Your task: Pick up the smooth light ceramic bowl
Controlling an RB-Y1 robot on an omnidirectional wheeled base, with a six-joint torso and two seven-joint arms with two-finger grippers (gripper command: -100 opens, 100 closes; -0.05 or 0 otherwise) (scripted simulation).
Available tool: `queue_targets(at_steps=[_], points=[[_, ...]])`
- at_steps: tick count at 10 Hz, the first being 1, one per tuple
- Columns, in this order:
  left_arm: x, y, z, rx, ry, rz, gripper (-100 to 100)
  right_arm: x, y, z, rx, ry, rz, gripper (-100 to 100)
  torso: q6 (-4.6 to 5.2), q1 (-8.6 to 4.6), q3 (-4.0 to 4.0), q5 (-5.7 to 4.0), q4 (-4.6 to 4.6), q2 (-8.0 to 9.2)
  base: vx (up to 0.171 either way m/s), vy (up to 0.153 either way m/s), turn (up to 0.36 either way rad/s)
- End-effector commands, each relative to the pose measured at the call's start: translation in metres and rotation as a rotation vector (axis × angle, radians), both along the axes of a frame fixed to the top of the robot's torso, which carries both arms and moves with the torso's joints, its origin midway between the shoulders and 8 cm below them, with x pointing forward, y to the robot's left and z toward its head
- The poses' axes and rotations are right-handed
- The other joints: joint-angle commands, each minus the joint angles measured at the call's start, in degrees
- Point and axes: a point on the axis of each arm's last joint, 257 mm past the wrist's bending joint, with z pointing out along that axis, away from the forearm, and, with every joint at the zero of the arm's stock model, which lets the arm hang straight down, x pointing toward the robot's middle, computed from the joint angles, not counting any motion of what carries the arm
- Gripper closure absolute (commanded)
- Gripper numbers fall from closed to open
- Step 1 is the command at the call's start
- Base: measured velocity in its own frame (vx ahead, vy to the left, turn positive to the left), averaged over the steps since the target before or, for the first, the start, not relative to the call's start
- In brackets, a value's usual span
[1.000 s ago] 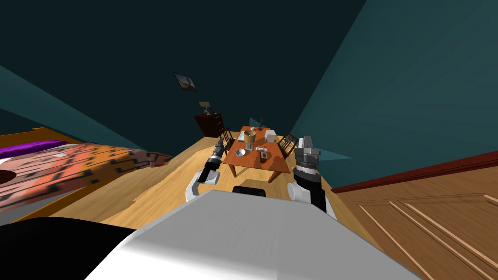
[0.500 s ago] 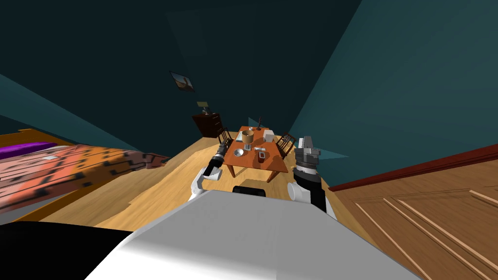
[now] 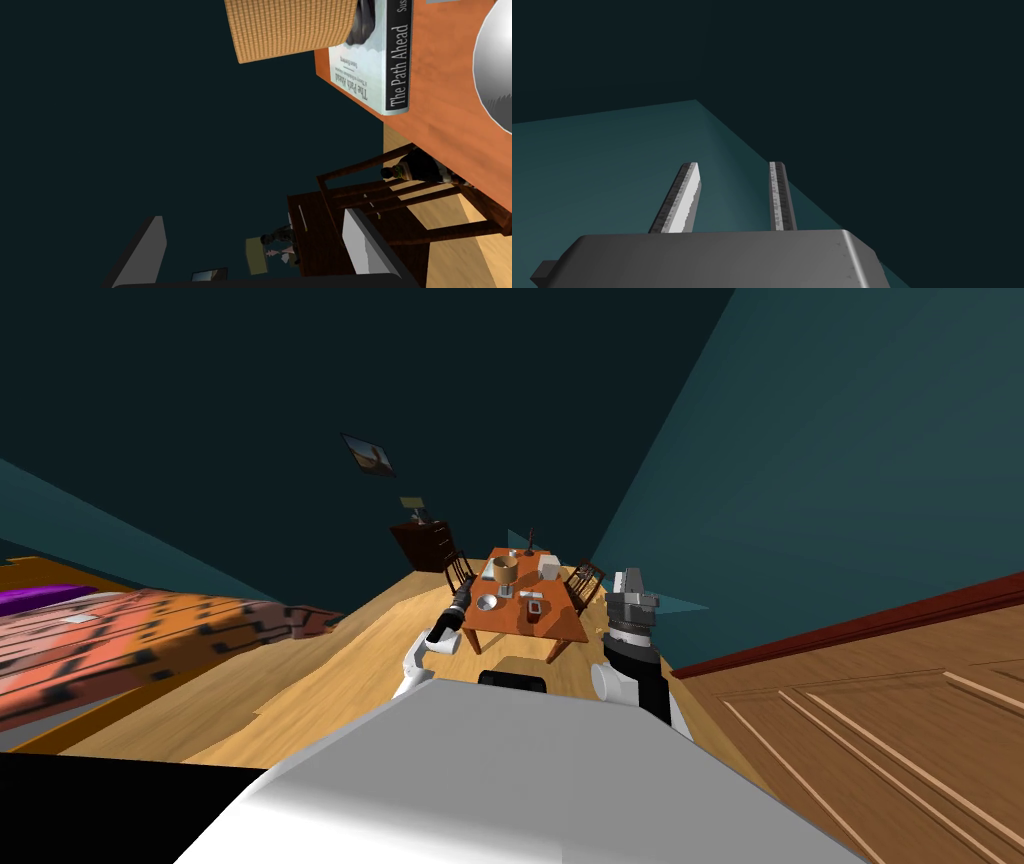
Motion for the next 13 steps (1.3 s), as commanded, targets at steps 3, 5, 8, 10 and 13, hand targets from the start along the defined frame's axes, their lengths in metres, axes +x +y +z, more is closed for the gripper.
queue_targets(at_steps=[3,5,8,10,13], points=[[0.014,0.002,-0.036,-0.036,0.119,0.007,-100,0.000,0.000,0.000,0.000,0.000,0.000,0,-0.01,0.03,0.00,0.01,0.00,0.00,0.016,-0.029,-0.034],[0.018,0.004,-0.056,-0.051,0.184,0.015,-100,0.000,0.000,0.000,0.000,0.000,0.000,0,-0.01,0.00,-0.02,-0.01,-0.01,-0.03,0.020,-0.032,-0.022],[0.020,0.006,-0.077,-0.068,0.245,0.024,-100,0.000,0.000,0.000,0.000,0.000,0.000,0,-0.01,0.05,-0.01,0.01,0.00,-0.02,0.015,-0.019,-0.025],[0.022,0.008,-0.094,-0.085,0.298,0.033,-100,0.000,0.000,0.000,0.000,0.000,0.000,0,-0.01,0.07,-0.01,0.01,0.00,-0.03,0.019,-0.014,-0.023],[0.024,0.012,-0.125,-0.123,0.404,0.055,-100,0.000,0.000,0.000,0.000,0.000,0.000,0,-0.02,0.04,-0.03,0.00,-0.01,-0.04,0.024,-0.021,-0.033]])
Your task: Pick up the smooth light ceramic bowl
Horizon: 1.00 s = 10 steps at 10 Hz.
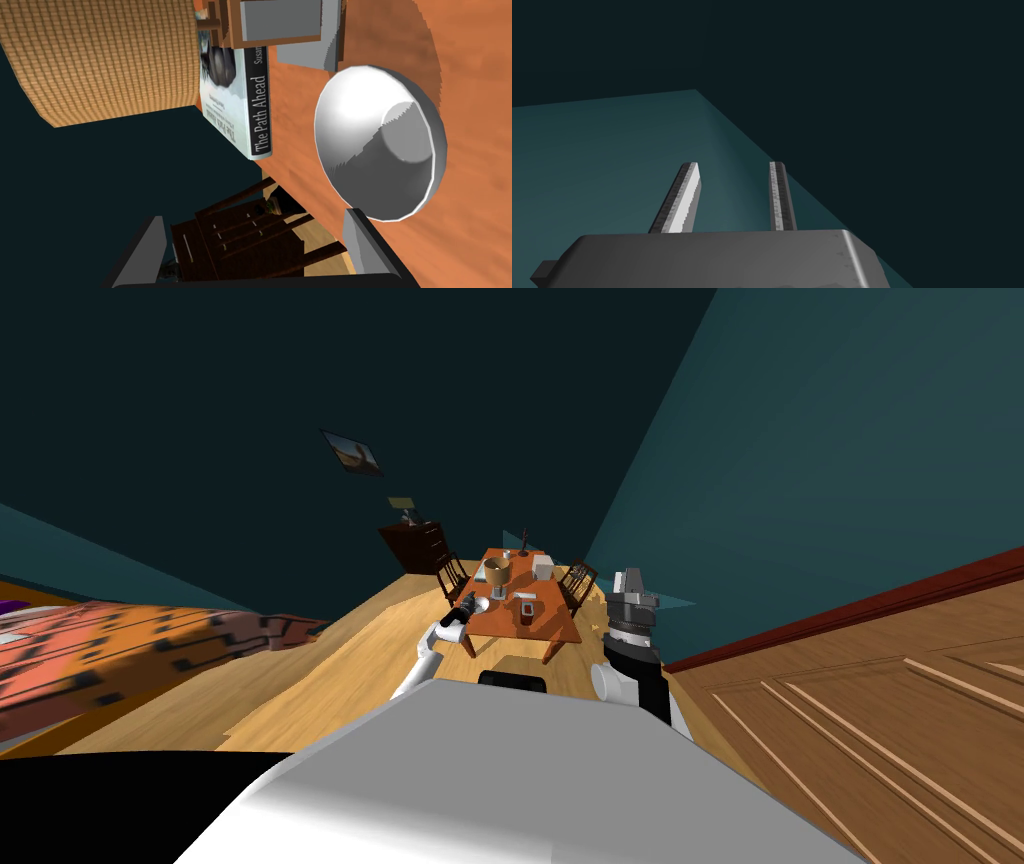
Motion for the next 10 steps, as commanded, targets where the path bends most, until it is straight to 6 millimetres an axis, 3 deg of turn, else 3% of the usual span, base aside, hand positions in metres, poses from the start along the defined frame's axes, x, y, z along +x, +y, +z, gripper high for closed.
queue_targets(at_steps=[1,10], points=[[0.001,0.003,-0.019,-0.022,0.065,0.017,-100,0.000,0.000,0.000,0.000,0.000,0.000,0,0.00,0.00,0.00,0.00,0.00,0.00,0.020,-0.014,-0.026],[-0.016,0.017,-0.093,-0.132,0.357,0.113,-100,0.000,0.000,0.000,0.000,0.000,0.000,0,-0.01,0.04,0.00,0.01,0.00,0.00,0.025,-0.007,-0.030]])
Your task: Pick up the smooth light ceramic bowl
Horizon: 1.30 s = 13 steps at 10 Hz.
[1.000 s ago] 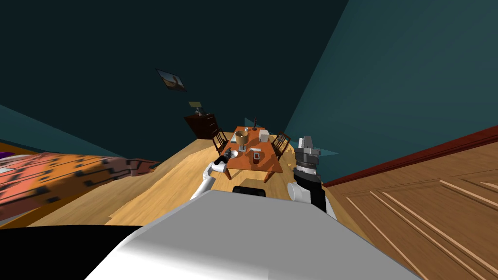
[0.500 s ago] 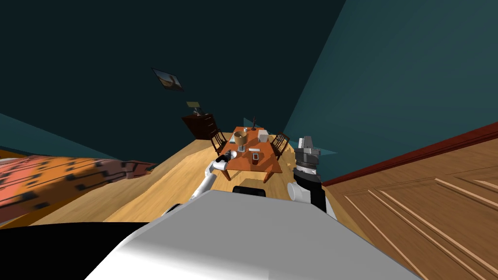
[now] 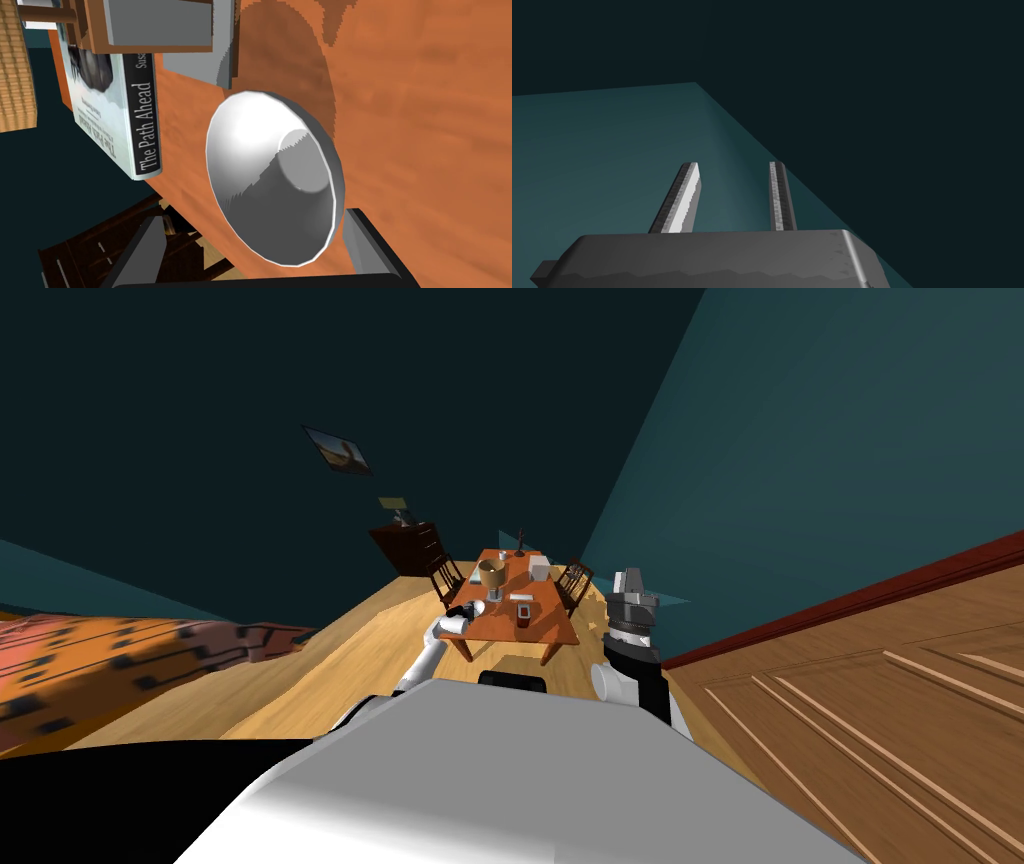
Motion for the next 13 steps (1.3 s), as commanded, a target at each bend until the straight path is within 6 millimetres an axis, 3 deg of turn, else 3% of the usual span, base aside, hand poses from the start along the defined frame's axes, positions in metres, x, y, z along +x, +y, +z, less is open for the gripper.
queue_targets(at_steps=[1,10,11,12,13], points=[[-0.005,0.003,-0.015,-0.025,0.066,0.027,-100,0.000,0.000,0.000,0.000,0.000,0.000,0,0.00,0.00,0.00,0.00,0.00,0.00,0.037,-0.008,-0.052],[-0.045,0.020,-0.064,-0.089,0.315,0.123,-100,0.000,0.000,0.000,0.000,0.000,0.000,0,-0.01,0.02,0.01,0.00,0.00,0.02,0.032,-0.003,-0.029],[-0.039,0.019,-0.059,-0.085,0.293,0.115,-100,0.000,0.000,0.000,0.000,0.000,0.000,0,-0.01,0.02,0.01,0.01,0.00,0.01,0.012,0.000,-0.005],[-0.040,0.019,-0.061,-0.086,0.298,0.117,0,0.000,0.000,0.000,0.000,0.000,0.000,0,-0.01,0.02,0.03,0.00,0.01,0.06,0.000,0.000,0.000],[-0.040,0.034,-0.064,-0.088,0.299,0.144,-100,0.000,0.000,0.000,0.000,0.000,0.000,0,-0.01,0.02,0.06,0.00,0.02,0.10,-0.022,-0.001,-0.221]])
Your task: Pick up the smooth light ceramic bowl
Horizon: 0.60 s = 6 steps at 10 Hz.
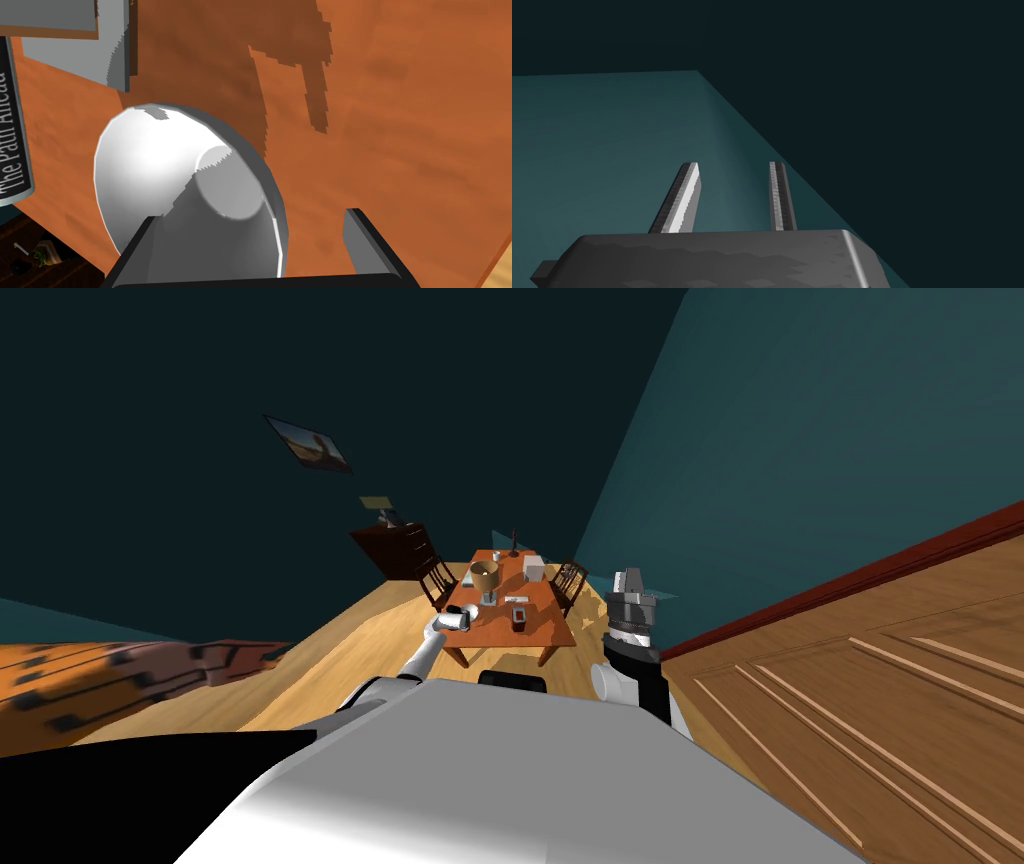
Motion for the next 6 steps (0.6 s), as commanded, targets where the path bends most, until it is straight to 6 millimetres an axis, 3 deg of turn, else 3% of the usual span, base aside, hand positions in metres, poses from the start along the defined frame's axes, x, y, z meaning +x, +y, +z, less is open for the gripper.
queue_targets(at_steps=[1,3,4,6], points=[[0.001,0.020,-0.002,0.003,-0.004,0.039,-100,0.000,0.000,0.000,0.000,0.000,0.000,0,0.00,0.00,0.00,0.00,0.00,0.00,-0.057,0.008,-0.284],[-0.001,0.048,-0.007,0.005,-0.003,0.096,-100,0.000,0.000,0.000,0.000,0.000,0.000,0,-0.01,0.09,0.13,0.01,0.05,0.23,-0.095,0.022,-0.304],[-0.003,0.048,-0.009,0.004,0.003,0.098,-100,0.000,0.000,0.000,0.000,0.000,0.000,0,-0.01,0.06,0.18,0.01,0.07,0.32,-0.068,0.000,-0.105],[0.000,0.075,-0.008,0.005,-0.013,0.152,-100,0.000,0.000,0.000,0.000,0.000,0.000,0,-0.02,0.00,0.10,0.00,0.04,0.17,-0.057,-0.009,-0.225]])
